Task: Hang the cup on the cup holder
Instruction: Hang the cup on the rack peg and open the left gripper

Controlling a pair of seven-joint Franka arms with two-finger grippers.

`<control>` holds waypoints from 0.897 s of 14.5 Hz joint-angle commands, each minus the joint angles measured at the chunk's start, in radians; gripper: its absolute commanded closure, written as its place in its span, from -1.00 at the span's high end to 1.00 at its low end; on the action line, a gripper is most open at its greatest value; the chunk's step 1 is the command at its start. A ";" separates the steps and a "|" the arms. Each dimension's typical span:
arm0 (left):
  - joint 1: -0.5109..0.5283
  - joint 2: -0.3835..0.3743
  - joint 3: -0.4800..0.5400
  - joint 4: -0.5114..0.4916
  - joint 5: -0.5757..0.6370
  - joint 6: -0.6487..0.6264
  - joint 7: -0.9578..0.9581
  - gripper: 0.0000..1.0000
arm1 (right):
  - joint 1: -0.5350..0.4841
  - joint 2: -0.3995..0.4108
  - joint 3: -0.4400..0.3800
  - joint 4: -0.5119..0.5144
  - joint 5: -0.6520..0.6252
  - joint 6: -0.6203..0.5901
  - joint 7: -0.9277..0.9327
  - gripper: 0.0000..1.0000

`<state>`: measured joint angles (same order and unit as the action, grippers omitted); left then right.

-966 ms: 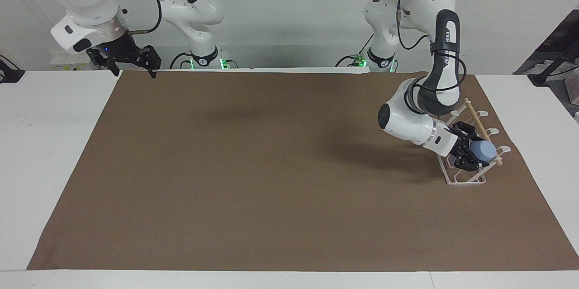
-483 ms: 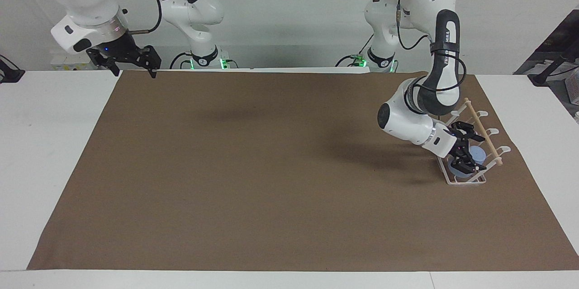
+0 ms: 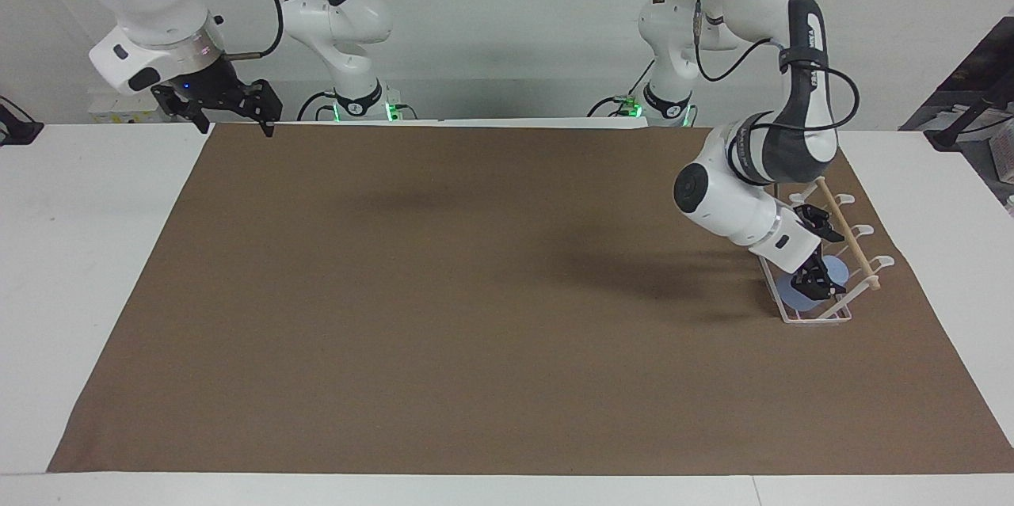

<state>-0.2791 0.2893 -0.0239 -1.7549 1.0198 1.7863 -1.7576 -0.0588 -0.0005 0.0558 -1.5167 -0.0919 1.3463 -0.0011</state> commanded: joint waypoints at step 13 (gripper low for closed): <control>0.132 -0.156 0.006 0.146 -0.723 -0.037 1.045 1.00 | -0.007 -0.018 0.006 -0.020 -0.003 -0.001 0.000 0.98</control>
<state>-0.1846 0.1743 -0.0145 -1.5983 0.3725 1.7781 -0.8815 -0.0588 -0.0006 0.0558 -1.5167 -0.0919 1.3463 -0.0011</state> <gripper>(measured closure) 0.000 0.004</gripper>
